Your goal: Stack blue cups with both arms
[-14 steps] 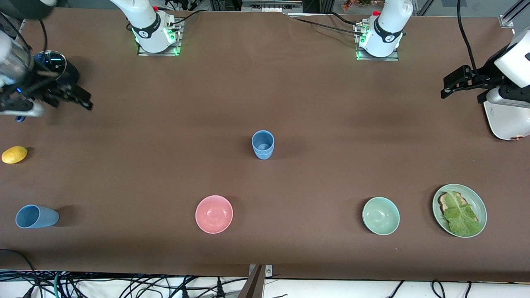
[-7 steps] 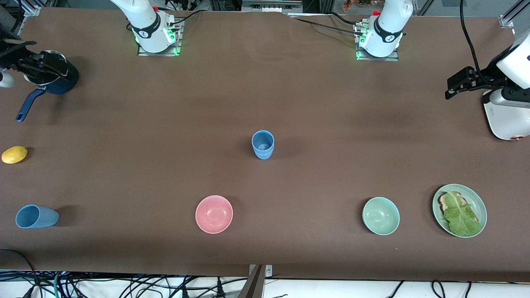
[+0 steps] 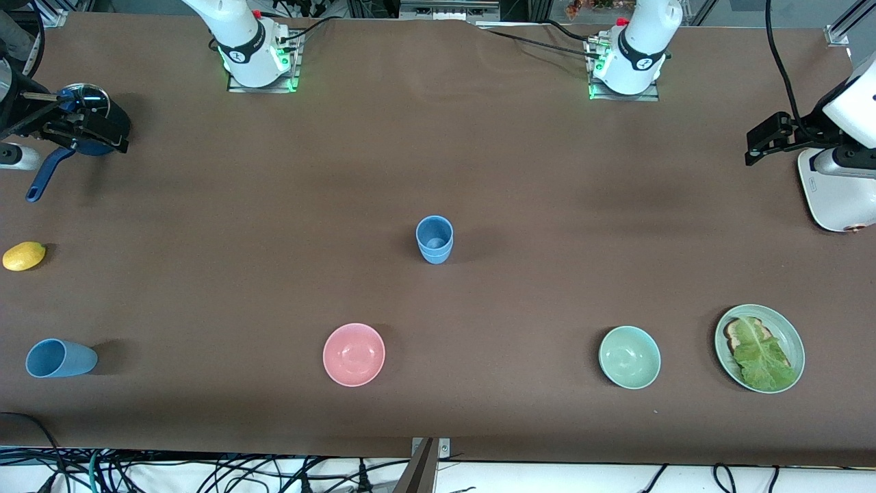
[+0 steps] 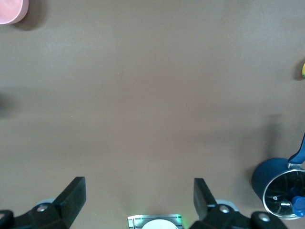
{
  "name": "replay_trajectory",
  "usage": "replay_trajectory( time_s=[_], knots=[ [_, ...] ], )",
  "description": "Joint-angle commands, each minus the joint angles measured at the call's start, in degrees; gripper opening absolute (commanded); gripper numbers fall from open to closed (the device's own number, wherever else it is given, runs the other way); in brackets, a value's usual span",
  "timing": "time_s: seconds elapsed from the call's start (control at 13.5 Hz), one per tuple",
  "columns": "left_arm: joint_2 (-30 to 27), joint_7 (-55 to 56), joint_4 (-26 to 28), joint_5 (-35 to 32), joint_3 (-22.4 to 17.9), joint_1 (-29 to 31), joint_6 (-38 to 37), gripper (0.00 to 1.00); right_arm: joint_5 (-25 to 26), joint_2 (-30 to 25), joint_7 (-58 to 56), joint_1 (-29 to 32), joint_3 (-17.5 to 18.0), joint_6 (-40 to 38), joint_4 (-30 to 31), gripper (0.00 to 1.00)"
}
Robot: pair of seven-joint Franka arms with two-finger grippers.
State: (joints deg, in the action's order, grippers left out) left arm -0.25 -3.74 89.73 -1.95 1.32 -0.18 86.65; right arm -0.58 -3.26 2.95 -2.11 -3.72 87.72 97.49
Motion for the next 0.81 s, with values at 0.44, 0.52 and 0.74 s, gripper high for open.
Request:
replay_trajectory(
  time_s=[0.44,0.52,0.74],
  knots=[
    [-0.45,-1.18,-0.69,2.38,0.08,0.79,0.36,1.0,1.81,0.8,-0.05,-0.44,0.91,2.9,-1.25,1.0],
    [-0.45,-0.74,-0.69,2.39,0.09,0.79,0.36,1.0,1.81,0.8,-0.05,-0.44,0.91,2.9,-1.16,1.0],
    [-0.45,-0.74,-0.78,2.39,0.09,0.71,0.36,1.0,1.81,0.8,-0.05,-0.53,0.99,2.81,-0.99,1.0]
  ],
)
